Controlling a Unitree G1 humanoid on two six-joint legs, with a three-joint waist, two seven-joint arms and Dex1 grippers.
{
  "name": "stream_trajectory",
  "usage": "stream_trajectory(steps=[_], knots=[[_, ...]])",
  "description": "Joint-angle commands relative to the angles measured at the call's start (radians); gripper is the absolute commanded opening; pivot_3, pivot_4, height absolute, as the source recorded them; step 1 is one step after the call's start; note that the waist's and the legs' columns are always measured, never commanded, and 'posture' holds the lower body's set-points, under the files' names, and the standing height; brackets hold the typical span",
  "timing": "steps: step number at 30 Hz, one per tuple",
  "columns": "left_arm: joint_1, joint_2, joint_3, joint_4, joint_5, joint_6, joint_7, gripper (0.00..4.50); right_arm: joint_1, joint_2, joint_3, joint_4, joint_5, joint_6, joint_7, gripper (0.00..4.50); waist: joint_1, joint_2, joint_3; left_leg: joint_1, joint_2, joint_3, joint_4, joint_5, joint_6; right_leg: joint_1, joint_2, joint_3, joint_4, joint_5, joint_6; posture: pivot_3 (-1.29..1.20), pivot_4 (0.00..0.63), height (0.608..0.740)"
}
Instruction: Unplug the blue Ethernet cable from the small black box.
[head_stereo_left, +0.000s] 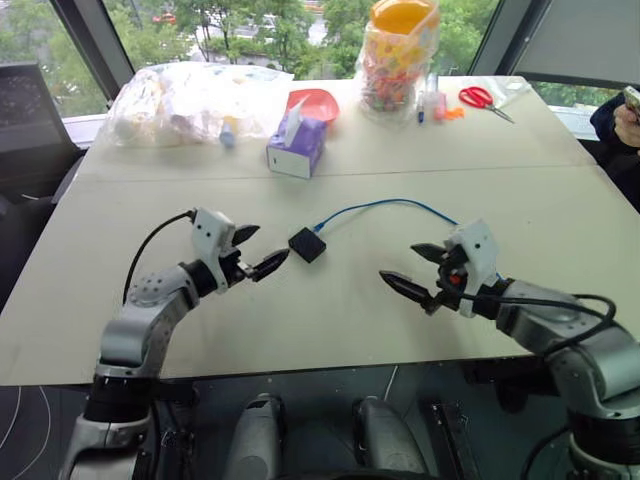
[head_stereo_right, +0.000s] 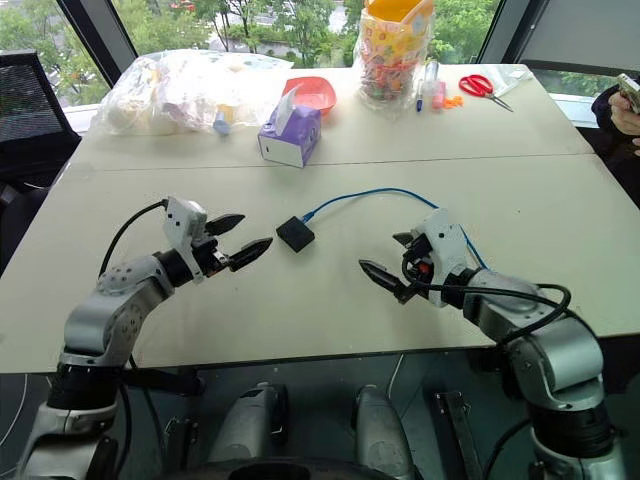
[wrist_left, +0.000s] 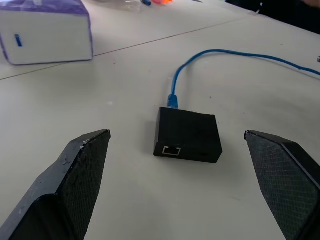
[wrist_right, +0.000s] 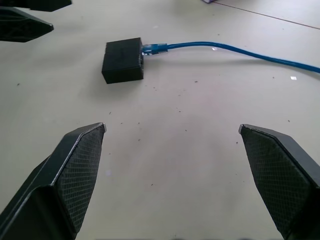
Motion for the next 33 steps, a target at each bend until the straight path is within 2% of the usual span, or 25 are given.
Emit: stream_trajectory(steps=[1, 11, 19, 28, 33], knots=[[-0.037, 0.016, 0.011, 0.019, -0.011, -0.018, -0.036, 4.47, -0.062, -0.049, -0.005, -0.022, 0.035, 0.018, 0.042, 4.5, 0.001, 0.0, 0.0, 0.0, 0.0, 0.0, 0.0, 0.0, 0.0, 0.0, 0.0, 0.0, 0.0, 0.0, 0.0, 0.0, 0.15, 0.735], [-0.087, 0.045, -0.006, -0.016, -0.099, 0.106, -0.121, 4.47, -0.253, -0.133, 0.096, 0.157, -0.048, -0.046, 0.143, 4.5, 0.002, -0.002, 0.002, -0.002, 0.0, 0.0, 0.002, 0.0, 0.0, -0.001, 0.0, 0.0, 0.001, 0.0, 0.0, 0.0, 0.15, 0.735], [-0.099, 0.067, 0.005, -0.034, -0.107, 0.136, -0.116, 4.47, -0.384, -0.123, 0.218, 0.302, -0.143, -0.146, 0.238, 4.5, 0.0, -0.002, 0.002, -0.003, 0.0, 0.0, 0.002, 0.0, 0.0, -0.002, 0.001, 0.0, 0.002, 0.0, 0.0, 0.0, 0.15, 0.735], [-0.062, 0.093, 0.02, -0.082, -0.123, 0.165, -0.115, 4.47, -0.508, -0.076, 0.337, 0.439, -0.255, -0.265, 0.334, 4.5, 0.002, -0.002, 0.002, -0.003, 0.0, 0.0, 0.004, 0.0, 0.0, -0.002, 0.001, 0.0, 0.004, 0.0, 0.001, 0.0, 0.15, 0.735], [-0.067, 0.099, 0.029, -0.071, -0.119, 0.155, -0.1, 4.47, -0.68, 0.035, 0.444, 0.721, -0.403, -0.447, 0.379, 4.5, -0.005, -0.002, 0.002, -0.002, 0.0, 0.0, 0.006, 0.0, 0.0, -0.002, 0.001, 0.0, 0.007, 0.0, 0.001, 0.0, 0.15, 0.735]])
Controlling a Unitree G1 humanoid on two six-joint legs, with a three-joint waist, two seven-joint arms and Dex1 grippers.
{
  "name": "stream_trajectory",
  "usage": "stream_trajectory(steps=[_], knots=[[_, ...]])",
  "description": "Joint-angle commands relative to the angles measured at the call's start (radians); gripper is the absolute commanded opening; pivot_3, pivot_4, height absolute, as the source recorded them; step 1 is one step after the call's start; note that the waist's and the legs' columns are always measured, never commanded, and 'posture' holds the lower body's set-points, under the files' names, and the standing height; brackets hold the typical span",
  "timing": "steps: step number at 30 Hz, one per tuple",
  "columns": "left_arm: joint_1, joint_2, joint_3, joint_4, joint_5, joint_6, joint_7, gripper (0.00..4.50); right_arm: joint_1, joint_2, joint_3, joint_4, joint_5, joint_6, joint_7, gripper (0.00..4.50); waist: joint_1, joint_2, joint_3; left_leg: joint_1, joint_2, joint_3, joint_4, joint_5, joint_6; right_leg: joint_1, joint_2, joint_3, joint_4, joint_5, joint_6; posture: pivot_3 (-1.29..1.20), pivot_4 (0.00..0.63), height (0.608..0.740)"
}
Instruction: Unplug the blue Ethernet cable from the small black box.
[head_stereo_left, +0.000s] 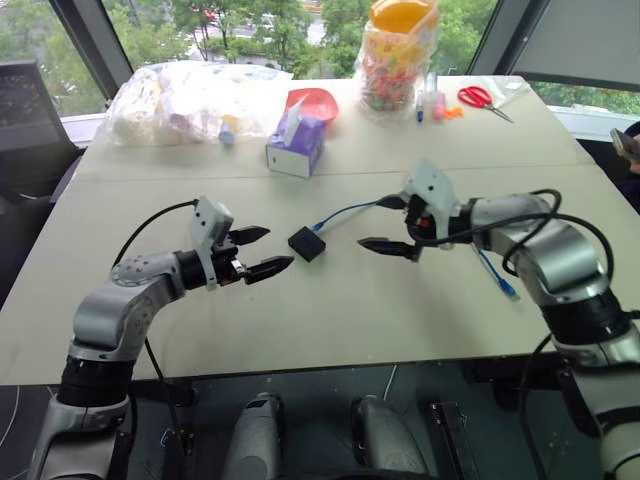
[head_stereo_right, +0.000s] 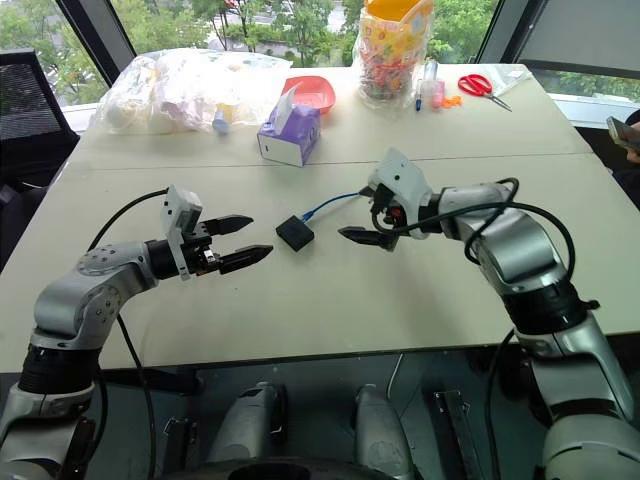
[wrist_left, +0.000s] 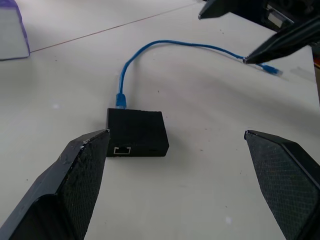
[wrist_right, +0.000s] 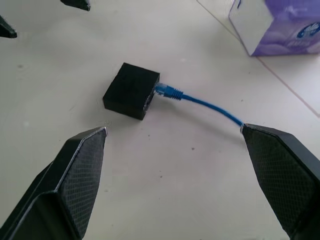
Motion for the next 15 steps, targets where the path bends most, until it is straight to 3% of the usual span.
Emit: stream_trajectory(steps=[1, 10, 15], knots=[[-0.002, 0.007, 0.034, -0.033, -0.017, -0.007, 0.008, 4.47, -0.118, 0.075, 0.046, 0.174, -0.097, -0.143, 0.025, 4.5, 0.0, 0.0, 0.0, 0.0, 0.0, 0.0, 0.0, 0.0, 0.0, 0.0, 0.0, 0.0, 0.001, 0.0, 0.0, 0.0, 0.15, 0.735], [0.111, 0.055, 0.093, -0.126, -0.015, -0.02, 0.052, 4.47, -0.321, 0.308, 0.144, 0.754, -0.342, -0.573, -0.015, 4.5, 0.002, 0.001, 0.001, 0.0, 0.0, 0.0, 0.0, 0.0, 0.0, -0.003, 0.0, 0.0, 0.008, -0.001, 0.001, 0.0, 0.15, 0.735], [0.144, 0.067, 0.122, -0.149, -0.014, -0.022, 0.073, 4.47, -0.382, 0.388, 0.156, 0.967, -0.432, -0.73, -0.053, 4.5, 0.001, 0.001, 0.001, 0.0, 0.0, 0.0, 0.001, 0.0, 0.0, -0.003, 0.0, 0.0, 0.009, -0.001, 0.001, 0.0, 0.15, 0.735]])
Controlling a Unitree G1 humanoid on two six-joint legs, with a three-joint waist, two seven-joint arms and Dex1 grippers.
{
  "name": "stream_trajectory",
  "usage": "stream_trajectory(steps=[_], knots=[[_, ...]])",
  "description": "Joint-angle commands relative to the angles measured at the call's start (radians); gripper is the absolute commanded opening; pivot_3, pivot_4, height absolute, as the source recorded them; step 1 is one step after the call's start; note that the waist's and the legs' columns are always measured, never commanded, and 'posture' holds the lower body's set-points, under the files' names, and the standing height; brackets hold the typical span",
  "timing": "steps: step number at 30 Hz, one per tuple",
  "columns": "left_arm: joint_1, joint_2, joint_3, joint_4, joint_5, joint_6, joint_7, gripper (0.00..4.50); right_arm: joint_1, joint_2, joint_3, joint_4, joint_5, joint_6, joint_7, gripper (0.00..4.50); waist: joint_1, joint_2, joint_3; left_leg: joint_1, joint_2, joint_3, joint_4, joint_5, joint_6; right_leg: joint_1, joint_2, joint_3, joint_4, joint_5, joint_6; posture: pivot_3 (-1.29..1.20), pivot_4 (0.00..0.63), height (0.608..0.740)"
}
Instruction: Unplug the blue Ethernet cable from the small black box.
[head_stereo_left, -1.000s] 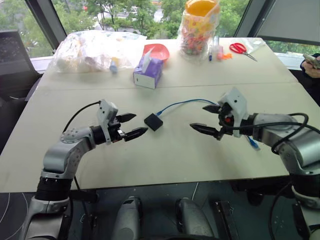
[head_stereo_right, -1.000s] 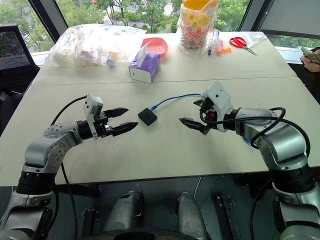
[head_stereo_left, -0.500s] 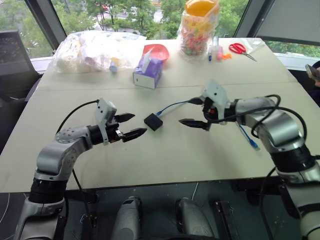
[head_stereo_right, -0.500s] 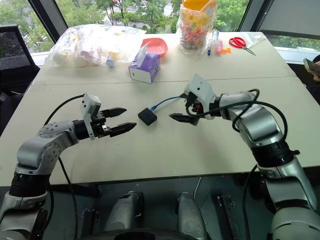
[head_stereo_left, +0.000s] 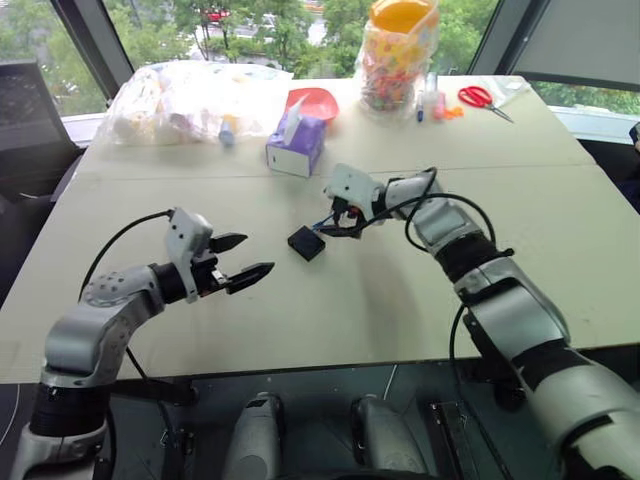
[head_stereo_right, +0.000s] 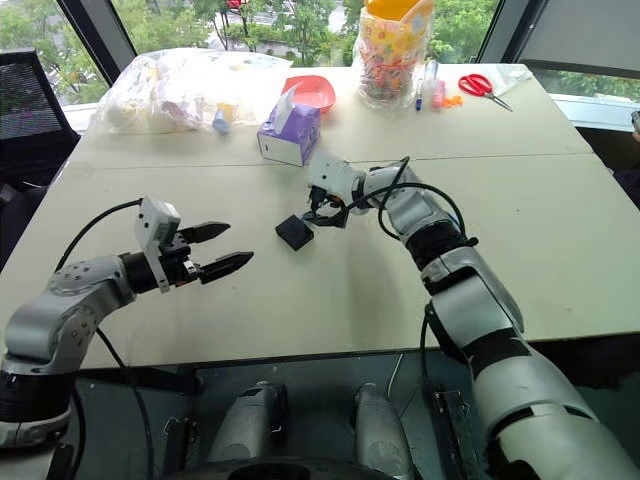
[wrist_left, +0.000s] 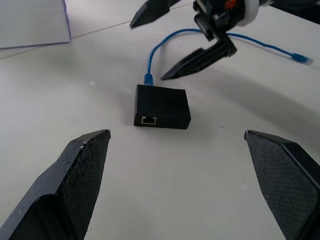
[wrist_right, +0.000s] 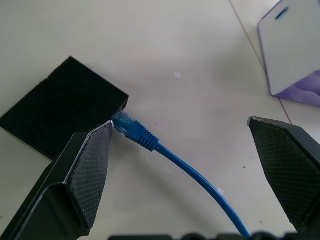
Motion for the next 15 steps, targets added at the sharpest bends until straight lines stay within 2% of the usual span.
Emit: stream_trajectory(steps=[1, 5, 15], knots=[[0.015, 0.012, 0.04, -0.041, -0.009, -0.009, 0.019, 4.47, -0.058, 0.036, -0.008, 0.098, -0.055, -0.109, -0.022, 4.5, -0.003, 0.0, 0.0, 0.0, 0.0, 0.0, 0.0, 0.0, 0.0, 0.0, 0.0, 0.0, 0.0, 0.0, 0.0, 0.0, 0.15, 0.735], [0.031, 0.021, 0.058, -0.055, -0.021, -0.006, 0.025, 4.47, -0.074, 0.087, -0.037, 0.156, -0.057, -0.12, 0.009, 4.5, -0.006, 0.0, 0.0, 0.001, 0.0, 0.0, -0.001, 0.0, 0.0, 0.0, 0.0, 0.0, 0.0, 0.0, 0.0, 0.0, 0.15, 0.735], [0.048, 0.041, 0.064, -0.072, -0.015, -0.012, 0.038, 4.47, -0.057, 0.16, -0.064, 0.165, -0.056, 0.039, 0.186, 4.5, -0.008, 0.0, 0.0, 0.003, 0.0, 0.0, -0.002, 0.0, 0.0, 0.001, 0.0, 0.0, 0.001, 0.0, 0.001, 0.0, 0.15, 0.735]])
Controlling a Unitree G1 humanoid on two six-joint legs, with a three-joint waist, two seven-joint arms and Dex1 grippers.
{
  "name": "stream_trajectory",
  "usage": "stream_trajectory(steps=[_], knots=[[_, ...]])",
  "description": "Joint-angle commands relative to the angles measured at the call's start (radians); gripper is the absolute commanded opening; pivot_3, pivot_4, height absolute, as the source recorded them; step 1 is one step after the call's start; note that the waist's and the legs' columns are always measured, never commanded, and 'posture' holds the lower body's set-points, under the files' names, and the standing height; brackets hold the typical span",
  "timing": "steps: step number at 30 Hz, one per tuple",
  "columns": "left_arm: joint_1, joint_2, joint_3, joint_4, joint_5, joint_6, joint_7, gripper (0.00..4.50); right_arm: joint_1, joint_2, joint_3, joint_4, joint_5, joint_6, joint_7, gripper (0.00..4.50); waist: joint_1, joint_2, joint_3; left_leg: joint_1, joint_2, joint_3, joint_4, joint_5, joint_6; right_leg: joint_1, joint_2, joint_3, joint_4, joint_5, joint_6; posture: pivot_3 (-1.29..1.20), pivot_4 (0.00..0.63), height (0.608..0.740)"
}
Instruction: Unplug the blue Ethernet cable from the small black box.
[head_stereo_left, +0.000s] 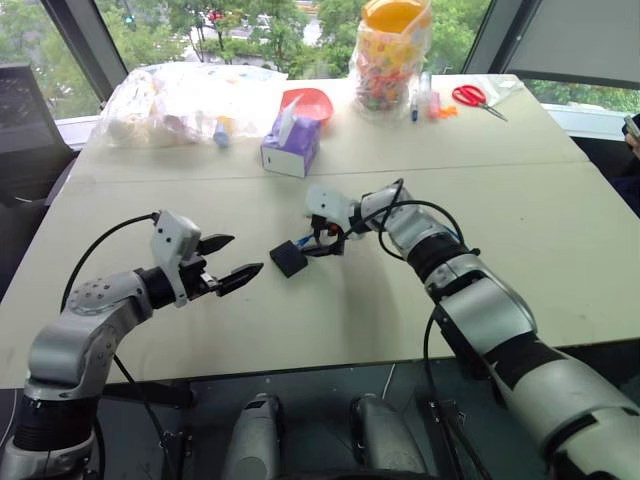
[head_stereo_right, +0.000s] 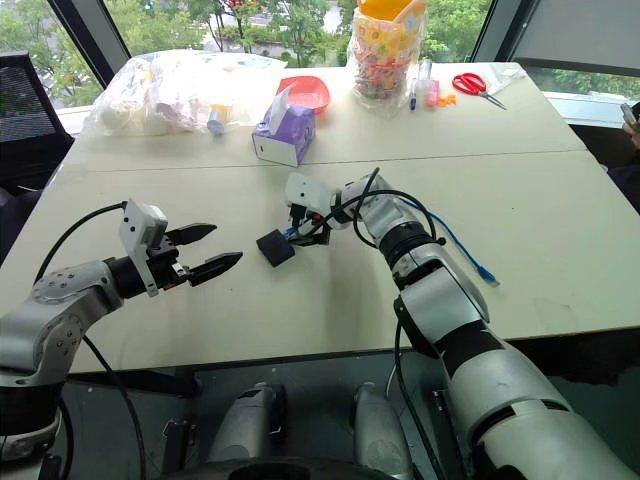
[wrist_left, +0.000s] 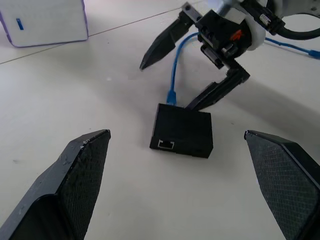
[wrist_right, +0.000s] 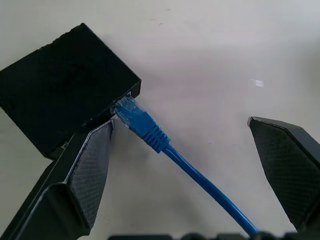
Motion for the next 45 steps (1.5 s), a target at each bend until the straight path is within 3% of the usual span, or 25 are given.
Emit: stream_trajectory(steps=[1, 3, 5, 8, 13, 18, 27, 31, 38, 45], knots=[[-0.001, 0.018, 0.029, -0.037, -0.006, -0.012, 0.004, 4.47, -0.01, 0.021, -0.008, -0.001, -0.01, 0.056, 0.037, 4.5, 0.0, 0.0, 0.0, 0.0, 0.0, 0.0, 0.0, 0.0, 0.0, 0.0, 0.0, 0.0, 0.0, 0.0, 0.0, 0.0, 0.15, 0.735], [0.001, 0.02, 0.033, -0.037, -0.008, -0.012, 0.003, 4.47, -0.011, 0.028, -0.006, 0.013, -0.025, 0.077, 0.028, 4.5, 0.0, 0.0, 0.0, 0.0, 0.0, 0.0, 0.0, 0.0, 0.0, 0.0, 0.0, 0.0, 0.0, 0.0, 0.0, 0.0, 0.15, 0.735], [0.008, 0.021, 0.034, -0.038, -0.006, -0.016, 0.002, 4.5, -0.01, 0.031, -0.004, 0.016, -0.034, 0.089, 0.027, 3.95, -0.002, 0.0, 0.0, 0.001, 0.0, 0.0, 0.0, 0.0, 0.0, 0.001, 0.0, 0.0, 0.0, 0.0, -0.001, 0.0, 0.15, 0.735], [0.011, 0.021, 0.033, -0.036, -0.003, -0.02, 0.002, 4.5, -0.004, 0.03, -0.005, 0.007, -0.039, 0.101, 0.038, 2.69, -0.013, 0.0, 0.0, 0.004, 0.0, 0.0, -0.001, 0.0, 0.0, 0.003, 0.0, 0.0, 0.0, 0.0, -0.001, 0.0, 0.15, 0.735], [0.005, 0.023, 0.028, -0.023, -0.003, -0.022, -0.006, 4.5, 0.018, -0.002, -0.001, -0.035, -0.054, 0.104, 0.052, 0.1, -0.015, 0.0, 0.0, 0.004, 0.0, 0.0, 0.0, 0.0, -0.001, 0.003, 0.0, 0.0, 0.001, 0.0, -0.001, 0.0, 0.15, 0.735], [-0.03, 0.024, 0.031, 0.005, -0.037, 0.003, -0.029, 4.5, 0.06, -0.076, -0.034, -0.2, -0.055, 0.086, -0.005, 0.1, -0.005, 0.0, 0.0, 0.003, 0.0, 0.0, 0.0, 0.0, -0.001, 0.003, -0.001, 0.0, 0.001, 0.0, -0.001, 0.0, 0.15, 0.735], [-0.211, 0.036, -0.004, 0.126, -0.124, 0.109, -0.12, 4.5, 0.302, -0.222, -0.17, -0.967, -0.001, 0.221, -0.116, 0.1, 0.002, 0.0, 0.0, 0.002, 0.0, 0.0, -0.001, 0.0, -0.001, 0.001, 0.0, 0.0, 0.001, 0.001, 0.004, 0.0, 0.15, 0.735], [-0.276, 0.035, -0.022, 0.19, -0.144, 0.145, -0.165, 4.5, 0.345, -0.256, -0.169, -1.105, -0.037, 0.219, -0.162, 0.1, 0.006, 0.0, 0.0, 0.003, 0.0, 0.0, -0.001, 0.0, -0.001, 0.001, 0.0, 0.0, 0.001, 0.0, 0.002, 0.0, 0.15, 0.735], [-0.461, -0.005, -0.035, 0.331, -0.22, 0.255, -0.236, 4.5, 0.391, -0.312, -0.131, -1.217, -0.134, 0.032, -0.262, 0.1, 0.009, -0.001, 0.001, 0.0, -0.001, 0.0, 0.003, 0.0, -0.001, 0.002, 0.0, 0.001, -0.001, -0.001, 0.0, 0.0, 0.15, 0.735], [-0.503, -0.023, -0.037, 0.358, -0.237, 0.294, -0.254, 4.5, 0.433, -0.321, -0.087, -1.274, -0.185, -0.072, -0.295, 0.1, 0.007, -0.001, 0.001, 0.001, 0.0, 0.0, 0.001, 0.0, -0.001, 0.002, 0.0, 0.0, 0.0, -0.001, 0.002, 0.0, 0.15, 0.735]])
